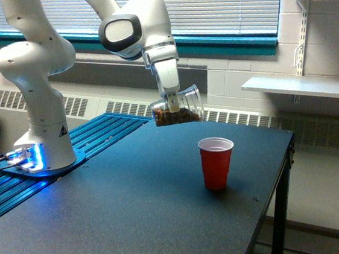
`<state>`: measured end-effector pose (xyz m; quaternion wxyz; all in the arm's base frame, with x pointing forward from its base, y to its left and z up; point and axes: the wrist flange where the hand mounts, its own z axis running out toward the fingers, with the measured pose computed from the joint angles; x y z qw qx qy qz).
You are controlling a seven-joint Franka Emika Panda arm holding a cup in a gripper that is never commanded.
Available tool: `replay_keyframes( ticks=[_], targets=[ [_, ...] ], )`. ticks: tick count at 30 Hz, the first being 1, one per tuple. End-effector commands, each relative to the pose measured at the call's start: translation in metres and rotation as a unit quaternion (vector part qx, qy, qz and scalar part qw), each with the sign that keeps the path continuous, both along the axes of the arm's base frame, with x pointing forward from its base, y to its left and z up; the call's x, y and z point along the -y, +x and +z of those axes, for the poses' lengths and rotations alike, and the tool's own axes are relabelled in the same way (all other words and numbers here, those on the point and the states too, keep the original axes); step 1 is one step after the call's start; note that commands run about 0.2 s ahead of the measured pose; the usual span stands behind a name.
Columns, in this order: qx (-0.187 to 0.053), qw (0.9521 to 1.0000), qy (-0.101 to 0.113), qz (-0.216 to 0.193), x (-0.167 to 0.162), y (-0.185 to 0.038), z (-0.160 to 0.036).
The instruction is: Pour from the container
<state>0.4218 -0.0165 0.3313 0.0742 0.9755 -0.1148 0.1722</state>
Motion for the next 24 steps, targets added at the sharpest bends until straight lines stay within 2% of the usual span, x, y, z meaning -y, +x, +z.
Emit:
replay_keyframes(
  ticks=[1,16,24],
  targets=[
    [-0.007,0.9999,-0.008,-0.011,-0.005,0.004,-0.003],
    [-0.030,0.9987,-0.040,-0.005,-0.015,0.023,-0.007],
    [-0.040,0.9974,-0.059,0.014,-0.027,0.036,-0.006]
  ],
)
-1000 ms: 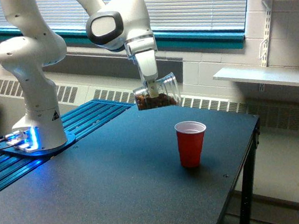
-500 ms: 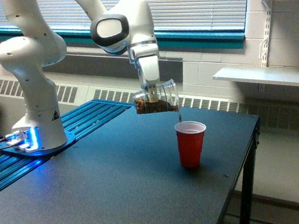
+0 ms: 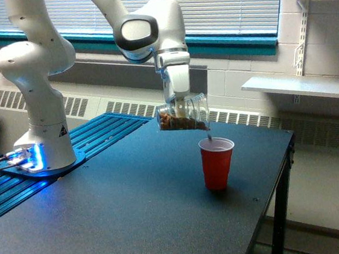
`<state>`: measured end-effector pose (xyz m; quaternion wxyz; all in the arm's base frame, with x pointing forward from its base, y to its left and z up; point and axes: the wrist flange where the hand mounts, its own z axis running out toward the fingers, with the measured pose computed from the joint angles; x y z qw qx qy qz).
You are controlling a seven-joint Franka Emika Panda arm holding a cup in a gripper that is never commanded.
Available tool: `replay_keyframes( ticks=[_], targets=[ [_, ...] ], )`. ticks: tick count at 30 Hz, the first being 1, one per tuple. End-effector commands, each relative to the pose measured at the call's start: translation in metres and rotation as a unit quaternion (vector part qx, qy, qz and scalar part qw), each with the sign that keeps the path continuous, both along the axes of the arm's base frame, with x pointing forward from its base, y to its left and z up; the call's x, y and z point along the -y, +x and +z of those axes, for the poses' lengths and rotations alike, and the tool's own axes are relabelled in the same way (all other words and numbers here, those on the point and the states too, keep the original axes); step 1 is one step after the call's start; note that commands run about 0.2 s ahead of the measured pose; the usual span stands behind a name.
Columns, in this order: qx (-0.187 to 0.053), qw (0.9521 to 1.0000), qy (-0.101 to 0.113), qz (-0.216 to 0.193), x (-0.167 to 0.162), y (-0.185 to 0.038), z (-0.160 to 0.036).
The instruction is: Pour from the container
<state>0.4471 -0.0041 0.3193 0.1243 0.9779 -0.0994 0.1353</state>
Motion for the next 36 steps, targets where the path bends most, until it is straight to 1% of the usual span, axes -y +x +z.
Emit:
replay_keyframes(
  ticks=[1,10,20,28,36],
  targets=[
    [0.002,0.9998,-0.014,0.013,-0.0163,0.0123,0.0071],
    [-0.009,0.9987,-0.038,0.033,-0.0236,0.0200,0.0122],
    [-0.021,0.9974,-0.057,0.037,-0.0197,0.0171,0.0127],
    [-0.032,0.9962,-0.070,0.041,-0.0169,0.0143,0.0141],
    [-0.041,0.9952,-0.076,0.046,-0.0195,0.0140,0.0139]
  ],
)
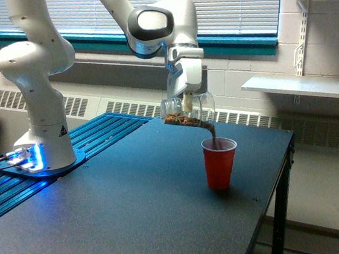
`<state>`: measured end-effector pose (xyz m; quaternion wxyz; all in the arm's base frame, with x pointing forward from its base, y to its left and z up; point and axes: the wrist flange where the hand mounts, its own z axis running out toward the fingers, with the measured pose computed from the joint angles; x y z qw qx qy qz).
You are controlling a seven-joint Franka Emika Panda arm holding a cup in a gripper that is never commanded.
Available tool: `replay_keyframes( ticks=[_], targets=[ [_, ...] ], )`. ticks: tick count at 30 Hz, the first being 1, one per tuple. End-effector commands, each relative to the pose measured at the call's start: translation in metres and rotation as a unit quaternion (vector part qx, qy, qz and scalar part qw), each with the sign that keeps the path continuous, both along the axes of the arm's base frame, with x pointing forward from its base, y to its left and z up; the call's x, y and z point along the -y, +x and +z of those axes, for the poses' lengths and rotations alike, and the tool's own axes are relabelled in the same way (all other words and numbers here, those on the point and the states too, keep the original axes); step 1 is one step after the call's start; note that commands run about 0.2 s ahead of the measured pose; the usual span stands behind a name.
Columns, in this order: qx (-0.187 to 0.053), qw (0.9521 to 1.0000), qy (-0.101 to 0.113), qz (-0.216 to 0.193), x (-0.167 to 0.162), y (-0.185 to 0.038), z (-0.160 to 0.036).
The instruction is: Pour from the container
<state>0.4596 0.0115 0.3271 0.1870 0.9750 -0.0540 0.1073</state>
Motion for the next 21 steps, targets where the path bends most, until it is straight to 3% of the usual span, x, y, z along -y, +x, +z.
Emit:
replay_keyframes(
  ticks=[1,7,10,21],
  targets=[
    [-0.004,0.9998,-0.012,0.015,-0.004,0.002,0.006],
    [-0.014,0.9994,-0.020,0.023,-0.007,0.004,0.006],
    [-0.019,0.9991,-0.024,0.028,-0.003,0.013,0.016],
    [-0.037,0.9974,-0.043,0.043,-0.009,0.016,0.012]
  ],
)
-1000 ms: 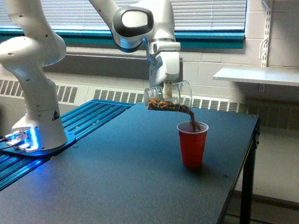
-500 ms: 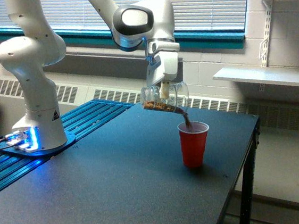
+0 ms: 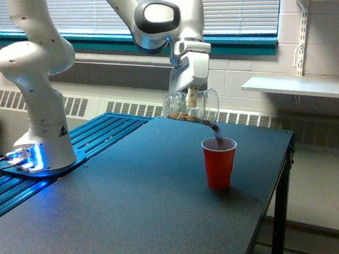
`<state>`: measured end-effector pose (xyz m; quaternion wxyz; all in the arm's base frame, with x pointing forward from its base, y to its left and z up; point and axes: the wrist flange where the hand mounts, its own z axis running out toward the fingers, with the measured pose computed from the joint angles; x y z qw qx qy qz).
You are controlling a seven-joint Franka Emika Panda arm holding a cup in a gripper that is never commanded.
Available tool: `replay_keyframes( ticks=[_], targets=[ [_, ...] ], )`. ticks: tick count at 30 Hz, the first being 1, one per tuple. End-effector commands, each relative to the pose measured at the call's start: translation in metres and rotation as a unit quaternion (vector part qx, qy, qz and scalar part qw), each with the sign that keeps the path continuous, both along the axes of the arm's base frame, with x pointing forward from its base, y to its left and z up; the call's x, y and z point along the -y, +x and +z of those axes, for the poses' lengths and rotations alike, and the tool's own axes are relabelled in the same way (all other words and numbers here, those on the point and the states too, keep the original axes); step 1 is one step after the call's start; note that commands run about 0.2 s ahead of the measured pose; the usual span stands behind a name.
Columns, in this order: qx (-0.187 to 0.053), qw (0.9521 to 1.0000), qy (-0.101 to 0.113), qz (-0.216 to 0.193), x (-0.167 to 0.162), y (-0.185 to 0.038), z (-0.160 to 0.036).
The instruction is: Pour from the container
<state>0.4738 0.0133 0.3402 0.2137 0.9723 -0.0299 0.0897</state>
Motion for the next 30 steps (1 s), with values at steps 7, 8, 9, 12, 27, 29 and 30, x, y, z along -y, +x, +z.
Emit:
replay_keyframes(
  ticks=[7,8,9,12,27,29,30],
  targets=[
    [-0.028,0.9987,-0.026,0.035,-0.0072,-0.0008,-0.0040],
    [-0.029,0.9985,-0.027,0.036,-0.0069,-0.0012,-0.0044],
    [-0.031,0.9984,-0.029,0.038,-0.0068,-0.0016,-0.0046],
    [-0.037,0.9977,-0.035,0.044,-0.0071,-0.0023,-0.0047],
    [-0.047,0.9967,-0.037,0.054,-0.0102,-0.0019,-0.0044],
    [-0.046,0.9968,-0.036,0.054,-0.0101,-0.0021,-0.0049],
    [-0.046,0.9968,-0.036,0.054,-0.0101,-0.0021,-0.0049]
  ],
)
